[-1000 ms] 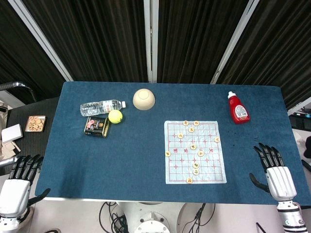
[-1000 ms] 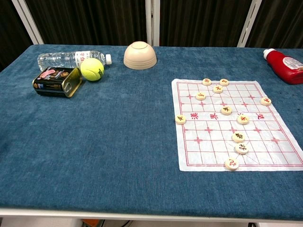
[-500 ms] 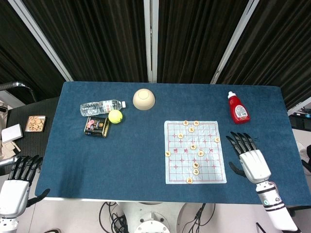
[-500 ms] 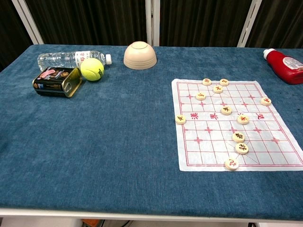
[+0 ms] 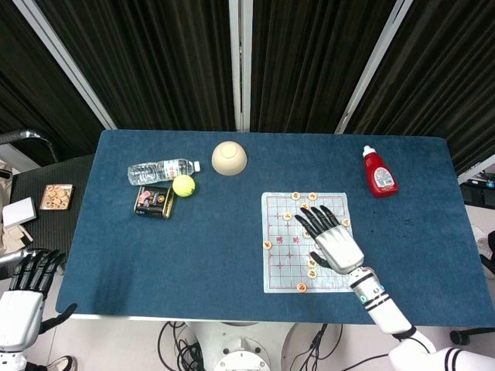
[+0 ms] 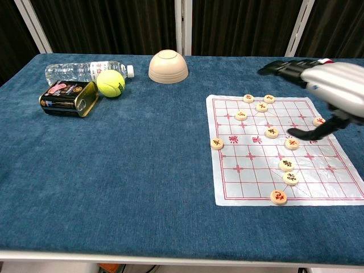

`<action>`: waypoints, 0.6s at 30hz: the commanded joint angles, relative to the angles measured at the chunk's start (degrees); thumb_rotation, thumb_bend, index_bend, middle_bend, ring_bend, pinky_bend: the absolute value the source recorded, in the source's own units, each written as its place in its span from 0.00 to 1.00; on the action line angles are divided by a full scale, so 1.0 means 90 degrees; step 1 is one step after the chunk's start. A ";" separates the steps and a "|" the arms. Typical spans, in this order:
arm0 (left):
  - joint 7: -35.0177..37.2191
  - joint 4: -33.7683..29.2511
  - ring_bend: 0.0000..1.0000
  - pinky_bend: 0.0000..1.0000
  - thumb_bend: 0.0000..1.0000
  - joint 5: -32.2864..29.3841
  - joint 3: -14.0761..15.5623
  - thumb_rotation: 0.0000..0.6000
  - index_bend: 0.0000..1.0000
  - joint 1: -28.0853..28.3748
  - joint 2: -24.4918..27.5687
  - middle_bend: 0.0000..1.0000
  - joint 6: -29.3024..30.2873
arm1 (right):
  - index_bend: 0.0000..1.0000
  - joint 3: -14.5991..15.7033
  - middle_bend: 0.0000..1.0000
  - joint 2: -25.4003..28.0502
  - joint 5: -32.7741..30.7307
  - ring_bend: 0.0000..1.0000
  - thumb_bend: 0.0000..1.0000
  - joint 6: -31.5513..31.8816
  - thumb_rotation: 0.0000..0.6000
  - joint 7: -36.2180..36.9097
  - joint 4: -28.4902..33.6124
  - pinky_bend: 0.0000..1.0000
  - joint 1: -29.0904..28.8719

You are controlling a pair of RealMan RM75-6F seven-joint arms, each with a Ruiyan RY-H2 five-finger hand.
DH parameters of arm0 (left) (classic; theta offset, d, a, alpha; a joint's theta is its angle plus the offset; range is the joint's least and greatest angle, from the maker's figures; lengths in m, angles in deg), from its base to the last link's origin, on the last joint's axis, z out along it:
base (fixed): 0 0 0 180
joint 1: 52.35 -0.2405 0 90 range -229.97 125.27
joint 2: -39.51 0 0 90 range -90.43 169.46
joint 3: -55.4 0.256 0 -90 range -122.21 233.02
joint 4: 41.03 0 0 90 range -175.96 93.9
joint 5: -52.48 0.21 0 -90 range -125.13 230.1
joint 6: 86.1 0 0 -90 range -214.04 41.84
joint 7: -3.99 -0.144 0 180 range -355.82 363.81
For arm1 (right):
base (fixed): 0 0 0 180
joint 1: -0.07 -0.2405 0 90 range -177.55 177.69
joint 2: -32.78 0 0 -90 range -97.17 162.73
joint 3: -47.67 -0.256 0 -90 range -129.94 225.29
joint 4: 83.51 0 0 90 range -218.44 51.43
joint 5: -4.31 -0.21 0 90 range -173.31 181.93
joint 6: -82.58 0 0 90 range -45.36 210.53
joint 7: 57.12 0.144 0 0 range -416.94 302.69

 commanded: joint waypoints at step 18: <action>0.0280 0.0256 0.00 0.00 0.12 -0.0104 0.0014 1.00 0.09 -0.0108 -0.0075 0.07 0.0072 | 0.24 -0.0211 0.00 -0.1817 -0.0994 0.00 0.23 -0.0778 1.00 -0.0857 -0.1296 0.00 -0.1004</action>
